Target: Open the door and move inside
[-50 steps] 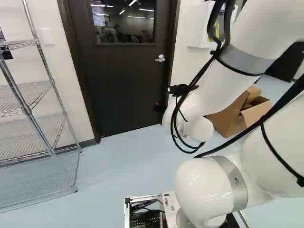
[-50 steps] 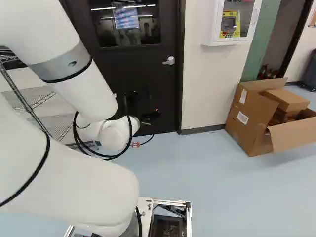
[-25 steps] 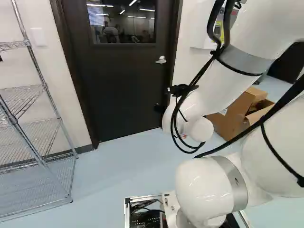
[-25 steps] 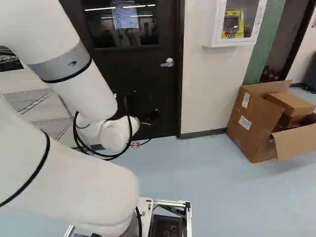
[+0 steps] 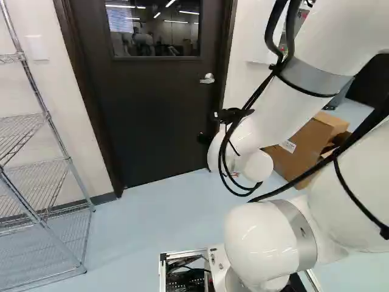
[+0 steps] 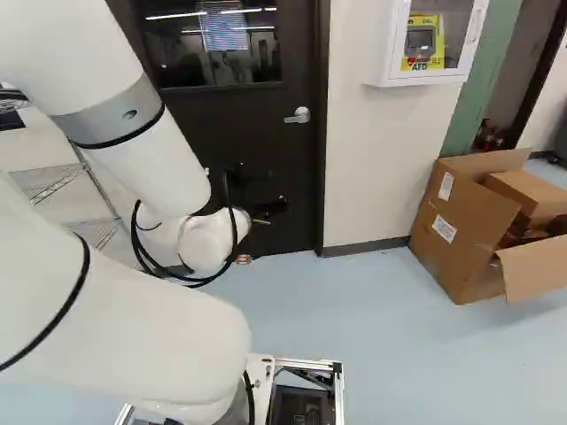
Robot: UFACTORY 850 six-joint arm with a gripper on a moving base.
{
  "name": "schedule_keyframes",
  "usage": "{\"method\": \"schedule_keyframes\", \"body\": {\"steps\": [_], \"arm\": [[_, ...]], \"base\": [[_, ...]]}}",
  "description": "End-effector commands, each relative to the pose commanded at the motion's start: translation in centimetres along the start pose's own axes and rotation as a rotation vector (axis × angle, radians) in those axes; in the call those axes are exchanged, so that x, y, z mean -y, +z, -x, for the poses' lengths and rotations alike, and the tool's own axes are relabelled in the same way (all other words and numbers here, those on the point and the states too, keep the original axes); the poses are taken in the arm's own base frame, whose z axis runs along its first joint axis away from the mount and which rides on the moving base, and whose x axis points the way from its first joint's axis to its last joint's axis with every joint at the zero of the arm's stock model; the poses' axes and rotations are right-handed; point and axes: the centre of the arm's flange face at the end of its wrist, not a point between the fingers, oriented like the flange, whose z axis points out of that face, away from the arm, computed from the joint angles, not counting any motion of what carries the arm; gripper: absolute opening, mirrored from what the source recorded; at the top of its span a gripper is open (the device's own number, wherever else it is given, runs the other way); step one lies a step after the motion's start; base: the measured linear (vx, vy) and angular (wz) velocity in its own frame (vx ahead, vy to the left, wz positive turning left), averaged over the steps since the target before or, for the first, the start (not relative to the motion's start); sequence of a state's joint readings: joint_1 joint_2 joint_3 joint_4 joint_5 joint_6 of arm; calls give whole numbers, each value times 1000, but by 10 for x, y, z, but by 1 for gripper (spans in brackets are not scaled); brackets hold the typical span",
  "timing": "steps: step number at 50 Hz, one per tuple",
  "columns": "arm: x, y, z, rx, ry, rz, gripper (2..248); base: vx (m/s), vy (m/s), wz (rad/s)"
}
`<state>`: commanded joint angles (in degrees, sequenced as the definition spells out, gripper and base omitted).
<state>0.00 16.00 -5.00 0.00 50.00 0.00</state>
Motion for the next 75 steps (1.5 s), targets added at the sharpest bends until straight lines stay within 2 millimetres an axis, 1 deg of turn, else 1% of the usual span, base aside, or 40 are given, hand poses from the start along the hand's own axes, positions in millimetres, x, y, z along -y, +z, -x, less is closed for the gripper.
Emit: {"method": "schedule_keyframes", "body": {"steps": [19, 75], "arm": [[0, 0, 0, 0, 0, 0, 247], [0, 0, 0, 0, 0, 0, 247]], "base": [[158, -22, 7], [172, 1, -4]]}}
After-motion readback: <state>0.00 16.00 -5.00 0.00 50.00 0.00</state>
